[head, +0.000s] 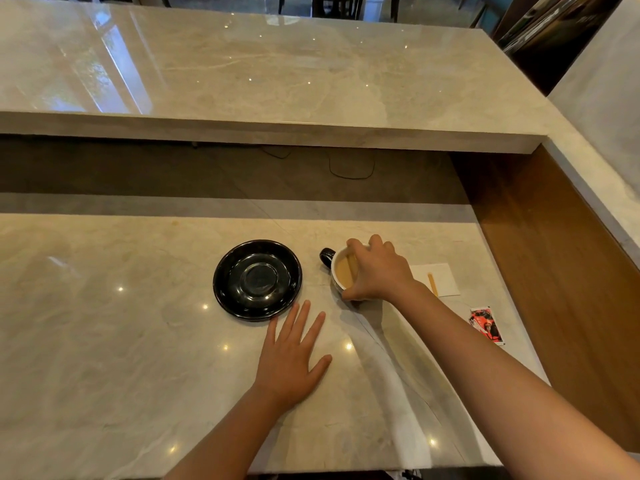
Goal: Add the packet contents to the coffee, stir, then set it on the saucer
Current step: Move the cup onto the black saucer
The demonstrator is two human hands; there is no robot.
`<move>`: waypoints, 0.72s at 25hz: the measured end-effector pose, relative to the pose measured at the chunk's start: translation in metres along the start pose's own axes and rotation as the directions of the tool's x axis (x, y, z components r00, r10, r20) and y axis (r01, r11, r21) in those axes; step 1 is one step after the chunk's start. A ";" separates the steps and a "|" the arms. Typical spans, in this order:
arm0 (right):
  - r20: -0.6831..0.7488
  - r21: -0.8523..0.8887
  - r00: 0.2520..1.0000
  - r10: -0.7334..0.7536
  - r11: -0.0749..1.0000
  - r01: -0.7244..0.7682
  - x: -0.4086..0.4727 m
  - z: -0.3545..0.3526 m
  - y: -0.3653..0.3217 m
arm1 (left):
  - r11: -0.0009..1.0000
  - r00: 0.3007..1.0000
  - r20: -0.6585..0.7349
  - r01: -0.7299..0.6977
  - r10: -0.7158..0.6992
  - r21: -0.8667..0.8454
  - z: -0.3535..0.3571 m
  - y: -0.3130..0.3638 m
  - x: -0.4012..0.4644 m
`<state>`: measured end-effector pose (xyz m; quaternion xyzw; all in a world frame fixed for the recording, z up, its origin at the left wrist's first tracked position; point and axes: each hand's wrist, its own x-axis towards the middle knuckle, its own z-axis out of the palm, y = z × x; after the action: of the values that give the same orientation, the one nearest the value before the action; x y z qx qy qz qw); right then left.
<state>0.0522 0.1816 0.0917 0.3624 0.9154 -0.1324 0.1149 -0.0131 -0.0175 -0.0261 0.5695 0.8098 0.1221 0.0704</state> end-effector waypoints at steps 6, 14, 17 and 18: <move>-0.025 0.058 1.000 0.001 0.998 0.000 -0.009 -0.012 -0.021 | 0.998 0.999 -0.004 -0.051 0.051 -0.021 -0.003 -0.009 -0.015; -0.092 0.074 0.980 -0.178 0.980 0.185 0.001 -0.035 -0.098 | 0.996 0.997 0.007 -0.070 0.071 -0.054 -0.004 -0.012 -0.014; -0.066 0.068 0.973 -0.220 0.972 0.224 0.009 -0.029 -0.119 | 0.994 0.997 -0.002 -0.076 0.076 -0.073 -0.004 -0.011 -0.013; -0.059 0.066 0.971 -0.233 0.969 0.237 0.012 -0.027 -0.124 | 0.994 0.997 -0.005 -0.079 0.079 -0.081 -0.004 -0.011 -0.013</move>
<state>-0.0456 0.1113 0.1331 0.2585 0.9491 -0.1689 0.0621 -0.0198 -0.0337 -0.0258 0.5977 0.7811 0.1578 0.0879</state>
